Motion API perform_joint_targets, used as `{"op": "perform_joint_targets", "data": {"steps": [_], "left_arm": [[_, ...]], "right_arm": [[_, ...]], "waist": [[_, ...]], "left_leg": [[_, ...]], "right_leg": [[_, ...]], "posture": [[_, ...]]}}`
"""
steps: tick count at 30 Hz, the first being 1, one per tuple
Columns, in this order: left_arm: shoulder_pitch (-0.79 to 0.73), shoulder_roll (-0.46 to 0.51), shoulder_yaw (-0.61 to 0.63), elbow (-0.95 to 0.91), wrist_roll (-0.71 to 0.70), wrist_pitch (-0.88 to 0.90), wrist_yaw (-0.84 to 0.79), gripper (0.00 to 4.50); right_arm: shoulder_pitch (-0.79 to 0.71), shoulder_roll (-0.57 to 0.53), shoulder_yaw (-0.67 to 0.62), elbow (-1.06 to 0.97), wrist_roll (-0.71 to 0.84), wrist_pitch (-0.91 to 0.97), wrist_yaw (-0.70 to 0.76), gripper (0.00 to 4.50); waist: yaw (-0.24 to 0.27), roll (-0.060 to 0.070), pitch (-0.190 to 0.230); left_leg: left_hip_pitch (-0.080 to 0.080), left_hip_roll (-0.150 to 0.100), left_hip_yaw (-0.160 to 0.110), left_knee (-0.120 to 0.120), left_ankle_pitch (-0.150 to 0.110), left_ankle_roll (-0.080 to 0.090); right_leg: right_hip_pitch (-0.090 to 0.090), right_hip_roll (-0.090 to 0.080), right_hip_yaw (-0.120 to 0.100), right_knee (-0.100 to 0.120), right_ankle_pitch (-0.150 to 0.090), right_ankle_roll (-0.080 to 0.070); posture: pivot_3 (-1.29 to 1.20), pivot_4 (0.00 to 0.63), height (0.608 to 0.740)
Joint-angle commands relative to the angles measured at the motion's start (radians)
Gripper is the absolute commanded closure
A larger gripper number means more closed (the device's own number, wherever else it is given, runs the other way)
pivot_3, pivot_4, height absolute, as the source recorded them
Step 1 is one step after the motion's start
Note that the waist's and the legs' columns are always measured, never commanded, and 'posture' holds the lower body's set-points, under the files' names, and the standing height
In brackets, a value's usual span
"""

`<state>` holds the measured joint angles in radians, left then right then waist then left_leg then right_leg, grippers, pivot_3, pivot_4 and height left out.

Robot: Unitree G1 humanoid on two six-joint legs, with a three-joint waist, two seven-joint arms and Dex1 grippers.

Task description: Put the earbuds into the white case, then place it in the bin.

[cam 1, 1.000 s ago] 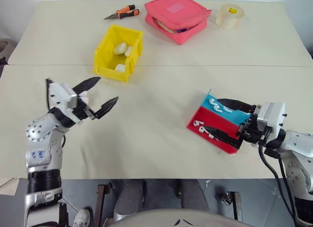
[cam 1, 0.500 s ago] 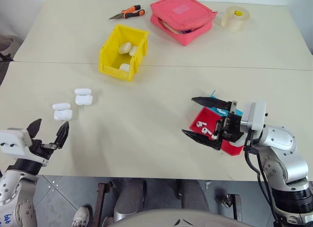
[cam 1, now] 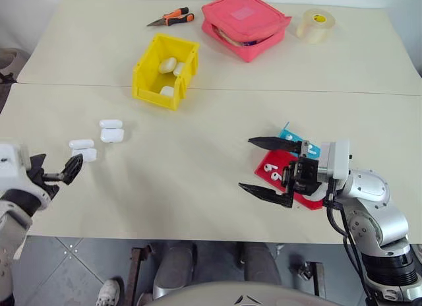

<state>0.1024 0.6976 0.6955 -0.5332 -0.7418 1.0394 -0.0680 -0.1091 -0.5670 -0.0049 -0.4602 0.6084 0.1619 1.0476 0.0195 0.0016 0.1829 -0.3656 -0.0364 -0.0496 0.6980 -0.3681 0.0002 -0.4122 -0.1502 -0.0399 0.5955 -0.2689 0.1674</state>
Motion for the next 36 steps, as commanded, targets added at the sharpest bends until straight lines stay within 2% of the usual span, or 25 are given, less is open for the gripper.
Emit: {"op": "perform_joint_targets", "data": {"steps": [1,7,11,21,29,32,36], "left_arm": [[-0.102,0.044,-0.019,0.008,0.010,0.192,0.091,0.06],[-0.286,0.033,-0.080,0.092,0.067,0.360,0.141,0.06],[-0.339,0.015,-0.130,0.131,0.111,0.423,0.137,0.06],[-0.363,0.009,-0.173,0.186,0.216,0.503,0.106,0.06],[-0.375,0.001,-0.212,0.221,0.252,0.456,0.046,0.06],[-0.370,0.009,-0.223,0.226,0.272,0.458,0.033,0.65],[-0.338,0.024,-0.221,0.207,0.285,0.450,0.004,1.70]], "right_arm": [[-0.002,-0.002,0.001,-0.026,0.013,0.000,0.002,0.00],[-0.008,0.000,0.002,-0.026,0.007,-0.001,-0.005,0.00],[-0.009,0.003,0.000,-0.035,0.003,0.001,-0.020,0.00],[-0.001,0.003,-0.003,-0.052,-0.001,0.004,-0.054,0.00],[-0.004,0.010,0.002,-0.050,-0.009,0.000,-0.075,0.00],[-0.007,0.012,0.003,-0.051,-0.012,0.000,-0.080,0.00],[-0.007,0.011,0.000,-0.047,-0.015,-0.002,-0.082,0.00]], "waist": [[0.000,0.000,0.000],[-0.007,0.000,0.000],[-0.012,-0.001,0.000],[-0.019,0.000,0.000],[-0.017,0.001,-0.001],[-0.017,0.001,-0.001],[-0.020,0.002,-0.002]], "left_leg": [[0.000,0.000,0.000,0.000,0.000,0.000],[0.000,0.000,0.000,0.000,0.000,-0.001],[0.000,0.000,0.001,-0.001,0.000,-0.001],[0.000,0.000,0.001,-0.001,0.000,-0.002],[0.001,0.000,0.001,-0.001,0.000,-0.003],[0.001,0.000,0.001,-0.001,0.000,-0.003],[0.002,0.000,0.001,-0.001,0.000,-0.003]], "right_leg": [[-0.001,0.000,0.000,0.000,0.000,0.000],[-0.001,0.001,0.000,0.001,0.000,-0.001],[-0.001,0.001,0.000,0.001,0.000,-0.001],[-0.002,0.001,0.000,0.001,-0.001,-0.001],[-0.001,0.001,0.000,0.002,-0.001,-0.001],[-0.001,0.000,0.000,0.002,-0.001,-0.001],[-0.001,0.000,0.000,0.002,-0.001,-0.001]], "posture": [[0.00,0.150,0.740],[0.00,0.150,0.740],[0.00,0.150,0.740],[0.00,0.150,0.740],[0.00,0.150,0.740],[0.00,0.150,0.740],[0.00,0.150,0.740]]}}
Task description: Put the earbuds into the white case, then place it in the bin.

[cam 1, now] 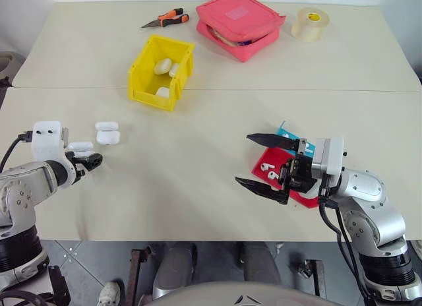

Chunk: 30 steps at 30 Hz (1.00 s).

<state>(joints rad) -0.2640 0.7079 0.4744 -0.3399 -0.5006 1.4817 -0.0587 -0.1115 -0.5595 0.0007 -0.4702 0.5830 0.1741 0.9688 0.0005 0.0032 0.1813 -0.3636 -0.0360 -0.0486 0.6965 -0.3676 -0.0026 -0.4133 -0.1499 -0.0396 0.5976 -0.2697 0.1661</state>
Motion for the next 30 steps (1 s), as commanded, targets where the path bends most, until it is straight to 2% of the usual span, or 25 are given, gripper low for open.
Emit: {"op": "perform_joint_targets", "data": {"steps": [1,4,7,11,15,18,23,30], "left_arm": [[0.042,0.017,0.011,0.003,0.043,0.004,-0.016,1.70],[0.115,0.008,0.060,-0.040,0.026,-0.103,-0.088,1.70],[0.219,-0.021,0.134,-0.074,-0.015,-0.305,-0.225,1.70],[0.414,-0.025,0.193,-0.065,-0.019,-0.647,-0.500,1.70],[0.429,-0.087,0.194,-0.018,-0.040,-0.973,-0.668,1.70],[0.344,-0.170,0.089,-0.014,-0.072,-1.178,-0.795,1.70],[0.210,-0.254,-0.126,0.028,-0.064,-1.273,-0.882,1.70],[0.000,-0.457,-0.413,0.249,-0.018,-1.526,-1.072,1.70]], "right_arm": [[-0.005,0.003,-0.007,-0.035,0.010,-0.014,-0.002,0.00],[-0.006,0.001,-0.009,-0.030,0.009,-0.012,0.002,0.00],[-0.005,-0.005,-0.010,-0.027,0.009,-0.009,0.008,0.00],[-0.008,-0.018,-0.016,-0.027,0.015,0.005,0.014,0.00],[-0.002,-0.037,-0.031,-0.034,0.024,0.018,0.019,0.00],[0.018,-0.070,-0.079,-0.060,0.037,0.044,0.000,0.00],[0.100,-0.130,-0.184,-0.113,0.051,0.063,-0.020,0.00],[0.356,-0.154,-0.419,-0.245,0.049,0.085,-0.088,0.00]], "waist": [[-0.001,0.000,0.000],[-0.005,0.001,0.000],[-0.007,0.000,0.000],[-0.004,0.000,0.000],[0.014,0.000,0.000],[0.028,-0.001,0.000],[0.026,-0.001,-0.001],[0.026,-0.002,-0.002]], "left_leg": [[0.000,0.000,0.000,0.000,0.000,0.000],[0.004,0.000,0.004,-0.005,0.000,0.000],[0.006,0.002,0.006,-0.007,0.000,-0.001],[0.005,0.003,0.006,-0.007,-0.001,-0.001],[0.005,0.003,0.005,-0.007,-0.001,-0.001],[0.005,0.003,0.005,-0.005,-0.001,0.000],[0.005,0.002,0.005,-0.003,-0.002,0.001],[0.004,0.001,0.016,-0.002,-0.003,0.003]], "right_leg": [[0.000,0.000,0.000,0.000,0.000,0.000],[0.000,0.000,0.003,0.000,-0.001,-0.001],[0.000,0.000,0.003,-0.001,-0.001,-0.002],[0.001,0.000,0.003,-0.004,-0.001,-0.002],[0.002,0.000,0.001,-0.007,-0.001,-0.002],[0.004,-0.001,0.001,-0.008,-0.001,-0.002],[0.005,-0.001,0.000,-0.004,0.000,-0.001],[0.005,0.000,0.000,-0.004,0.000,0.000]], "posture": [[0.00,0.150,0.740],[0.00,0.150,0.740],[0.00,0.150,0.740],[0.00,0.150,0.740],[0.00,0.150,0.740],[0.00,0.150,0.740],[0.00,0.150,0.740],[0.00,0.150,0.740]]}}
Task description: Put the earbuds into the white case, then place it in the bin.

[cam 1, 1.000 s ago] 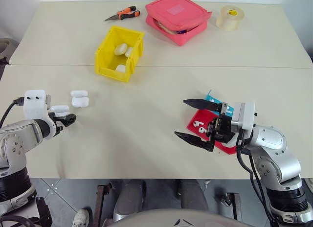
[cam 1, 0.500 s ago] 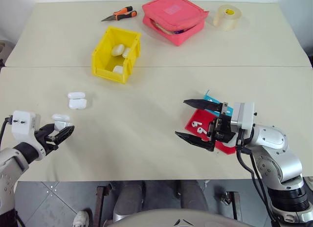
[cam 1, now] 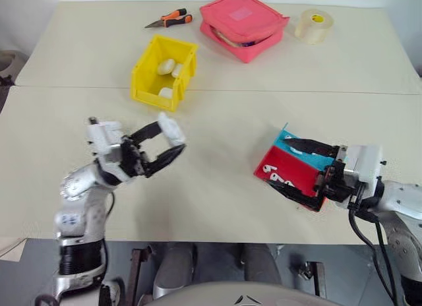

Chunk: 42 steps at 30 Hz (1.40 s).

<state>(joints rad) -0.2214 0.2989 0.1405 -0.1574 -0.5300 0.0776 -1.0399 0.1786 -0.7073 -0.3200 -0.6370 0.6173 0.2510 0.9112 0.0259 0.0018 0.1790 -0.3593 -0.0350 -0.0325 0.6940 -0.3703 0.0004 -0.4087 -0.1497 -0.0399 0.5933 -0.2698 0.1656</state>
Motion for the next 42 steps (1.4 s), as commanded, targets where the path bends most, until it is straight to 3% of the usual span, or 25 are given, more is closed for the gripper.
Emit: {"op": "perform_joint_targets", "data": {"steps": [1,9,12,15,22,26,31,38,42], "left_arm": [[-0.074,-0.083,-0.108,0.109,0.022,-0.166,-0.112,1.70],[-0.221,-0.269,-0.194,0.274,-0.034,-0.255,-0.203,1.70],[-0.238,-0.285,-0.204,0.297,-0.057,-0.245,-0.244,1.70],[-0.242,-0.302,-0.210,0.295,-0.066,-0.236,-0.245,1.70],[-0.238,-0.323,-0.235,0.287,-0.068,-0.231,-0.255,1.70],[-0.226,-0.300,-0.250,0.283,-0.054,-0.239,-0.272,1.70],[-0.214,-0.293,-0.258,0.269,-0.049,-0.241,-0.259,1.70],[-0.195,-0.282,-0.257,0.260,-0.040,-0.258,-0.239,1.70],[-0.184,-0.278,-0.261,0.250,-0.041,-0.260,-0.232,1.70]], "right_arm": [[0.111,0.002,-0.139,-0.100,0.015,0.012,-0.043,0.00],[0.476,0.116,-0.434,-0.228,0.008,0.018,-0.098,0.00],[0.596,0.085,-0.485,-0.264,-0.010,0.146,-0.126,0.00],[0.625,0.038,-0.498,-0.280,0.015,0.222,-0.135,0.00],[0.410,-0.219,-0.435,-0.311,0.222,0.531,-0.256,0.00],[0.217,-0.377,-0.270,-0.266,0.280,0.669,-0.304,0.00],[0.017,-0.473,-0.047,-0.179,0.245,0.756,-0.320,0.00],[-0.254,-0.473,0.225,-0.080,0.170,0.852,-0.345,0.00],[-0.354,-0.440,0.307,-0.064,0.158,0.920,-0.358,0.00]], "waist": [[0.001,-0.001,0.000],[0.002,-0.002,-0.001],[0.000,-0.001,-0.002],[-0.001,-0.001,-0.002],[0.002,-0.001,-0.001],[0.005,-0.001,-0.001],[0.009,-0.001,-0.001],[0.004,-0.001,-0.002],[0.002,-0.001,-0.002]], "left_leg": [[0.000,0.000,0.001,0.000,0.000,0.000],[0.000,0.000,0.002,0.004,-0.002,0.004],[0.001,0.001,0.003,0.004,-0.002,0.004],[0.001,0.001,0.004,0.004,-0.002,0.005],[0.001,0.001,-0.001,0.005,-0.003,0.006],[0.000,0.001,-0.003,0.005,-0.003,0.006],[-0.002,-0.001,-0.007,0.006,-0.003,0.007],[-0.005,-0.001,-0.009,0.006,-0.003,0.007],[-0.008,0.000,-0.010,0.007,-0.003,0.006]], "right_leg": [[0.000,0.000,0.000,-0.001,0.000,0.000],[0.003,0.000,0.000,-0.002,0.002,0.003],[0.003,0.000,0.001,-0.002,0.002,0.003],[0.003,0.000,0.001,-0.003,0.002,0.003],[0.003,0.000,0.002,-0.004,0.002,0.003],[0.003,0.000,0.002,-0.004,0.002,0.003],[0.003,-0.001,0.001,-0.006,0.002,0.003],[0.001,-0.001,-0.001,-0.007,0.002,0.004],[-0.001,-0.001,-0.002,-0.007,0.003,0.005]], "posture": [[0.00,0.150,0.740],[0.00,0.150,0.740],[0.00,0.150,0.740],[0.00,0.150,0.740],[0.00,0.150,0.740],[0.00,0.150,0.740],[0.00,0.150,0.740],[0.00,0.150,0.740],[0.00,0.150,0.740]]}}
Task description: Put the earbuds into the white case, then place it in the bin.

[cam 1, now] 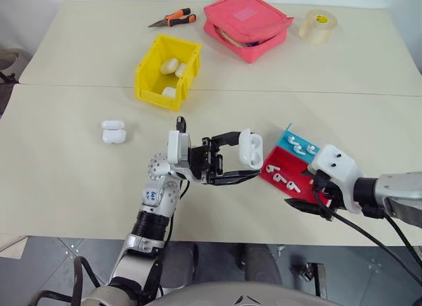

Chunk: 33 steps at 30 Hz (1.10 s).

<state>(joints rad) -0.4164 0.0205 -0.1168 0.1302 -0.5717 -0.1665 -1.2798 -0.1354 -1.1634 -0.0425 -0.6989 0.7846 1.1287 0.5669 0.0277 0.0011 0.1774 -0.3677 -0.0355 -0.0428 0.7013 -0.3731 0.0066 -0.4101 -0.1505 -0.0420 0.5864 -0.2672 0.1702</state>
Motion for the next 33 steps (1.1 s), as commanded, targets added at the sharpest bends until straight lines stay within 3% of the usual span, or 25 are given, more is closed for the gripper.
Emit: {"op": "perform_joint_targets", "data": {"steps": [1,3,6,11,25,28,31,33], "left_arm": [[0.013,0.001,-0.004,-0.040,0.000,-0.017,0.009,1.70],[0.014,0.002,-0.004,-0.041,0.000,-0.018,0.012,1.70],[0.012,0.003,-0.001,-0.039,-0.002,-0.019,0.015,1.70],[0.013,0.003,-0.002,-0.033,-0.006,-0.019,0.013,1.70],[0.034,0.008,0.003,0.000,-0.008,-0.046,-0.024,1.70],[0.035,0.008,0.005,0.010,-0.008,-0.055,-0.032,1.70],[0.034,0.009,0.006,0.018,-0.008,-0.061,-0.039,1.70],[0.032,0.010,0.005,0.021,-0.010,-0.062,-0.044,1.70]], "right_arm": [[-0.057,0.023,0.044,0.004,-0.019,0.055,-0.018,0.00],[-0.081,0.033,0.067,0.015,-0.039,0.078,-0.029,0.00],[-0.099,0.030,0.091,0.025,-0.067,0.090,-0.026,0.60],[-0.117,0.034,0.115,0.026,-0.092,0.101,-0.013,2.29],[-0.119,0.041,0.167,0.007,-0.133,0.135,0.005,2.29],[-0.120,0.046,0.168,0.008,-0.141,0.136,0.012,2.83],[-0.125,0.054,0.172,0.005,-0.145,0.137,0.016,3.83],[-0.126,0.061,0.170,0.003,-0.150,0.137,0.012,3.99]], "waist": [[0.000,0.000,0.000],[0.001,0.000,0.000],[0.001,0.000,0.000],[0.000,0.000,0.000],[-0.001,0.000,0.000],[0.000,0.000,0.000],[-0.001,0.000,0.000],[-0.001,0.000,0.000]], "left_leg": [[-0.001,0.000,-0.001,0.000,0.000,0.000],[-0.001,0.000,-0.001,0.000,0.000,0.000],[-0.001,-0.001,-0.001,0.001,0.000,0.000],[-0.001,-0.001,0.000,0.001,0.000,0.000],[-0.001,0.000,0.000,0.001,0.000,0.000],[-0.001,-0.001,0.000,0.001,0.000,0.000],[-0.001,-0.001,0.000,0.001,0.000,0.000],[-0.001,-0.001,0.000,0.001,0.000,0.000]], "right_leg": [[0.000,0.000,0.000,0.000,0.000,0.000],[0.000,0.000,-0.001,0.000,0.000,0.000],[0.000,-0.001,-0.001,0.000,0.000,0.000],[0.000,0.000,-0.001,0.000,0.000,0.000],[0.000,0.000,-0.001,0.000,0.000,0.000],[0.000,0.000,-0.001,0.000,0.000,0.000],[0.000,0.000,-0.001,0.000,0.000,0.000],[0.000,0.000,-0.001,0.000,0.000,0.000]], "posture": [[0.00,0.150,0.740],[0.00,0.150,0.740],[0.00,0.150,0.740],[0.00,0.150,0.740],[0.00,0.150,0.740],[0.00,0.150,0.740],[0.00,0.150,0.740],[0.00,0.150,0.740]]}}
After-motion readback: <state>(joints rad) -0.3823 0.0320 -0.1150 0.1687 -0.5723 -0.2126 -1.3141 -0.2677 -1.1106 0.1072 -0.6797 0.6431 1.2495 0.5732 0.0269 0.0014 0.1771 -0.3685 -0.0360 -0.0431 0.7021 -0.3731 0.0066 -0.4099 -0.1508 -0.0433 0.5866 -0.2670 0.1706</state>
